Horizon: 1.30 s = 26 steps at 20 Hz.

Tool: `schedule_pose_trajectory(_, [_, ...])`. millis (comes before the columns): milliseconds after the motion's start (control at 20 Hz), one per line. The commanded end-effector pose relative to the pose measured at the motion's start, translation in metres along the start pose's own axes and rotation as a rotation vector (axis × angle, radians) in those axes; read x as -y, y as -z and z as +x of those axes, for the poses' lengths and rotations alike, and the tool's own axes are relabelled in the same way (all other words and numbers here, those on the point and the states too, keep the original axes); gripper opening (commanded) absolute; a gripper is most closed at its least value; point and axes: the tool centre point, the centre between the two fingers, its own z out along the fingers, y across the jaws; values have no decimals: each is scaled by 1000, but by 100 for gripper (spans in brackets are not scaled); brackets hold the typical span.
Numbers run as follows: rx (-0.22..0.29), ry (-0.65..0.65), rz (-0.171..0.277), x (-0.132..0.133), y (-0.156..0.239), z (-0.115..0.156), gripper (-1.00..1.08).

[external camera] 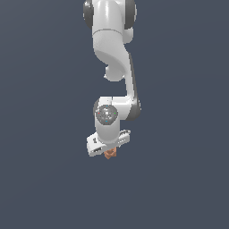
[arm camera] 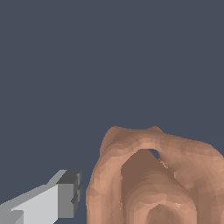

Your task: Pick up the object and move it to a goal position.

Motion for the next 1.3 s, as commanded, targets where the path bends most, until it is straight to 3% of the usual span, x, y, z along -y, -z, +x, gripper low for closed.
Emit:
schedule_pose_trajectory(0, [-2, 0, -1, 0, 0, 1, 100])
schedule_pose_trajectory(50, [-2, 0, -1, 0, 0, 1, -100])
schedule_pose_trajectory(750, [-2, 0, -1, 0, 4, 0, -100])
schedule_pose_trajectory(1250, [-2, 0, -1, 0, 41, -18, -100])
